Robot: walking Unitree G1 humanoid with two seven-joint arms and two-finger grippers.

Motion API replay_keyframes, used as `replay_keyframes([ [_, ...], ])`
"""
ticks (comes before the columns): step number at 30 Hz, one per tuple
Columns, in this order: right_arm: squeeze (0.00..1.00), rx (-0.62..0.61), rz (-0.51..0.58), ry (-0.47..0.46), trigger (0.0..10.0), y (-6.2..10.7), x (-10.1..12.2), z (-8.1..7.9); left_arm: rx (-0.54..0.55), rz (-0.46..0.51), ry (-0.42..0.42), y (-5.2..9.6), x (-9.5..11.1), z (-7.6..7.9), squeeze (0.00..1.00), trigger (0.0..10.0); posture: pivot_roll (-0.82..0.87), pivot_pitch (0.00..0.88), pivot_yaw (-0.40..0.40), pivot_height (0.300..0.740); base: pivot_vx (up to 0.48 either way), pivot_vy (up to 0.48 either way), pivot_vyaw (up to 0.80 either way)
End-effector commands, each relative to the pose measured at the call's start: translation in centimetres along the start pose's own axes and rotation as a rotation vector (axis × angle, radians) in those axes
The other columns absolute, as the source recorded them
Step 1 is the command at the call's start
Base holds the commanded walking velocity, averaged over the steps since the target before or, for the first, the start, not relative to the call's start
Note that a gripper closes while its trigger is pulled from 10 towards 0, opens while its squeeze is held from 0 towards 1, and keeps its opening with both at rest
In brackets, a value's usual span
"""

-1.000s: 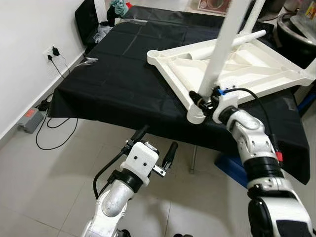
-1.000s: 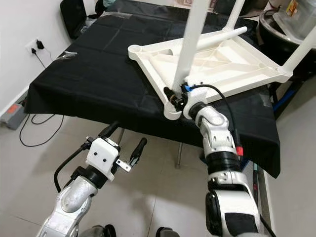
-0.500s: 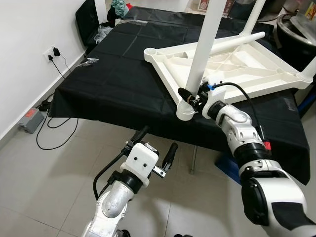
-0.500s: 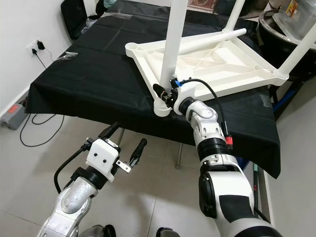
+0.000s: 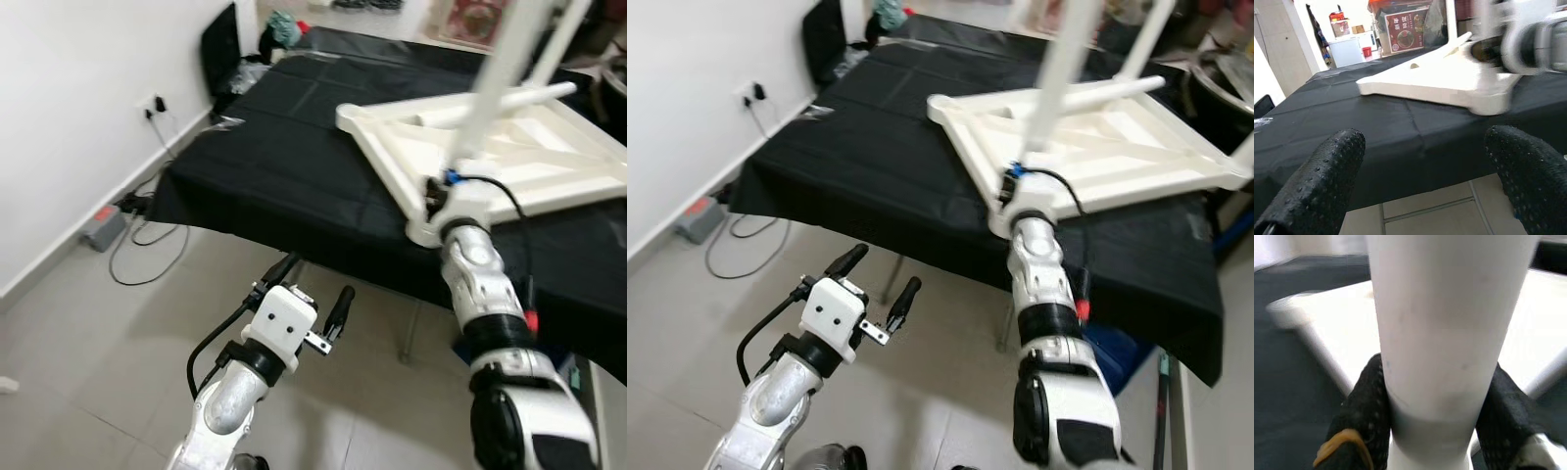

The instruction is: Building children table

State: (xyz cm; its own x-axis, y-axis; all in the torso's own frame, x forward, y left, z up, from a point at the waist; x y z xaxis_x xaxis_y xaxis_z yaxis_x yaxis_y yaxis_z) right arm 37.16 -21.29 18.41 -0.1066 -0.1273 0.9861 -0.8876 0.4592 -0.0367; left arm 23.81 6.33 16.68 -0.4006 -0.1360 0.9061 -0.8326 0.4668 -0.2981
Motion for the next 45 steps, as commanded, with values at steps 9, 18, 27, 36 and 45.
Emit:
replay_keyframes([
  [9,0.00,-0.041,-0.070,-0.070,10.0,3.1,-0.9,-3.3,-0.006,-0.020,-0.006,0.0,-0.3,0.2,0.00,10.0,0.16,0.172,-0.059,0.740,0.000,0.000,0.00],
  [18,0.00,0.163,-0.053,0.010,10.0,4.2,-0.5,-5.8,-0.003,-0.024,0.001,0.0,-0.3,0.1,0.00,10.0,0.16,0.180,-0.065,0.740,0.000,0.000,0.00],
  [27,0.00,0.342,0.035,-0.006,10.0,1.8,1.9,-4.7,-0.002,-0.025,0.004,-0.1,-0.3,0.1,0.00,10.0,0.15,0.192,-0.061,0.740,0.000,0.000,0.00],
  [36,0.83,0.501,0.011,-0.001,10.0,-0.7,2.3,-4.4,0.002,-0.025,0.003,-0.1,-0.2,0.0,0.00,10.0,0.15,0.199,-0.059,0.740,0.000,0.000,0.00],
  [45,0.00,0.754,-0.052,-0.055,10.0,-1.0,2.2,-5.6,0.002,-0.027,0.004,-0.2,-0.2,0.0,0.00,10.0,0.16,0.205,-0.059,0.740,0.000,0.000,0.00],
])
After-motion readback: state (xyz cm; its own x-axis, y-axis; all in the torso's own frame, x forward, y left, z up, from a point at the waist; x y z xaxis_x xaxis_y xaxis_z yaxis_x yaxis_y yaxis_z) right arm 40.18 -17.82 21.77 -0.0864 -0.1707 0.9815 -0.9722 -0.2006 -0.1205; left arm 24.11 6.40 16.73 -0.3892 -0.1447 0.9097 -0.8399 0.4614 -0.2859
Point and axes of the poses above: a point about 5 cm out from each wrist's last joint towards the gripper, its own y axis pointing back from the gripper into the wrist, its own x axis along the axis of the wrist's last joint, z = x × y, the point moved 1 cm from there along -y, pointing out of the wrist towards the gripper, and after that the axes turned 3 degrees about -y, right-handed, at the moved point
